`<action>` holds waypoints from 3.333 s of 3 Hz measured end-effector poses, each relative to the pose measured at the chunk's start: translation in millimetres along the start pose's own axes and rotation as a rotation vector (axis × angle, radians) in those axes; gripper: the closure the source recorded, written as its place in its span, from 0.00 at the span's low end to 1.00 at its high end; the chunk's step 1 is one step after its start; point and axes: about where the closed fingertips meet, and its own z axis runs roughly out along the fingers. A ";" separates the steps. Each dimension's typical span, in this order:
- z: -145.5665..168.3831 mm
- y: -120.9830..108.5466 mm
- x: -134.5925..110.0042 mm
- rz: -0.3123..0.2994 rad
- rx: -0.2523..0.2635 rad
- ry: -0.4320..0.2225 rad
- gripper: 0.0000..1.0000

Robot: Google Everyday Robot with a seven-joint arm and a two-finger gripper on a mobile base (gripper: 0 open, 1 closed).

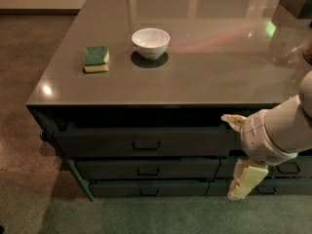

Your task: Open top drawer

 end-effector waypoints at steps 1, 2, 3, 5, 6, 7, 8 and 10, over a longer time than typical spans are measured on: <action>20.3 -9.0 -14.8 -0.053 -0.002 -0.032 0.00; 36.6 -8.2 -24.3 -0.106 0.014 -0.043 0.00; 56.2 0.9 -29.8 -0.145 -0.001 -0.041 0.00; 89.6 7.8 -21.3 -0.140 0.105 0.084 0.00; 103.9 -0.4 -15.8 -0.072 0.169 0.106 0.00; 102.4 -2.1 -15.6 -0.033 0.178 0.105 0.00; 106.4 -3.2 -14.4 -0.039 0.174 0.104 0.00; 156.0 -37.2 -20.7 -0.053 0.184 0.086 0.00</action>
Offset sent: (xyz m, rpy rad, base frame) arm 0.0215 0.0528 -0.0461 0.0054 -0.1063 0.1548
